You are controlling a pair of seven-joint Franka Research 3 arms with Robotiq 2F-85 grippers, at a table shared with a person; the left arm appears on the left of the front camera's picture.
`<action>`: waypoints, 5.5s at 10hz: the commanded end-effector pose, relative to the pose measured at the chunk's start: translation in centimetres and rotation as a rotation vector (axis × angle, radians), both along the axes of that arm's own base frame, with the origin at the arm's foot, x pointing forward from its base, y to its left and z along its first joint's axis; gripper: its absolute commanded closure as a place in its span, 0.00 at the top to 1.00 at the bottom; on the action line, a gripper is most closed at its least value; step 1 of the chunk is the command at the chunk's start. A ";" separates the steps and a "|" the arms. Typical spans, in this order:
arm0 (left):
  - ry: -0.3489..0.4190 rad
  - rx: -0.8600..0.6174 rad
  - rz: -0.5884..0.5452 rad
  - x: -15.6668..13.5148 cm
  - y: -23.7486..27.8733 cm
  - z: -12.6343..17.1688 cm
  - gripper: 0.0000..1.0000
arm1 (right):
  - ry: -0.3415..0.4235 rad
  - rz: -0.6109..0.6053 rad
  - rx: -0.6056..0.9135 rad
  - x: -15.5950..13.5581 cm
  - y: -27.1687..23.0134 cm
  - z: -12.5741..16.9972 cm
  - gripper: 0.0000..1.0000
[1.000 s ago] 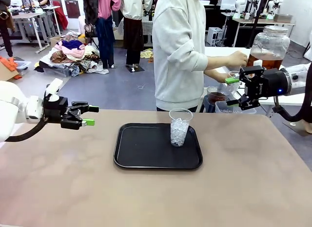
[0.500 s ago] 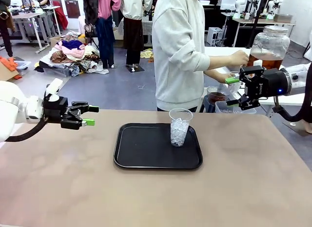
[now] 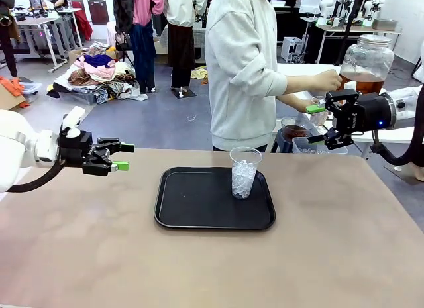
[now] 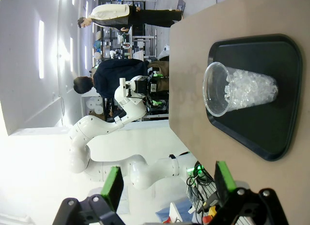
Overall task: Pour the drink into the iced cup.
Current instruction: Pick up the iced cup indicated by the human and present it to them.
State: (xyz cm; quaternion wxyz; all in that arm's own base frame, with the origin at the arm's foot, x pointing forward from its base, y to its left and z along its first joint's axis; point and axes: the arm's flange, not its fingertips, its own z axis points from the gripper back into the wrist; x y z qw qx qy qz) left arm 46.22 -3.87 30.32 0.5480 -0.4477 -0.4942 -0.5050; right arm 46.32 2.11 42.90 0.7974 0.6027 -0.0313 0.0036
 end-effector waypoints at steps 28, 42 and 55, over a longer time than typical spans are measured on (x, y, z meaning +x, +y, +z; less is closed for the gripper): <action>-0.001 -0.007 0.001 0.1 -0.1 0.2 1.00 | -0.002 0.001 0.003 0.0 0.1 0.1 1.00; -0.001 -0.007 0.001 0.1 -0.1 0.2 1.00 | -0.002 0.001 0.003 0.0 0.1 0.1 1.00; -0.001 -0.007 0.001 0.1 -0.1 0.2 1.00 | -0.002 0.001 0.003 0.0 0.1 0.1 1.00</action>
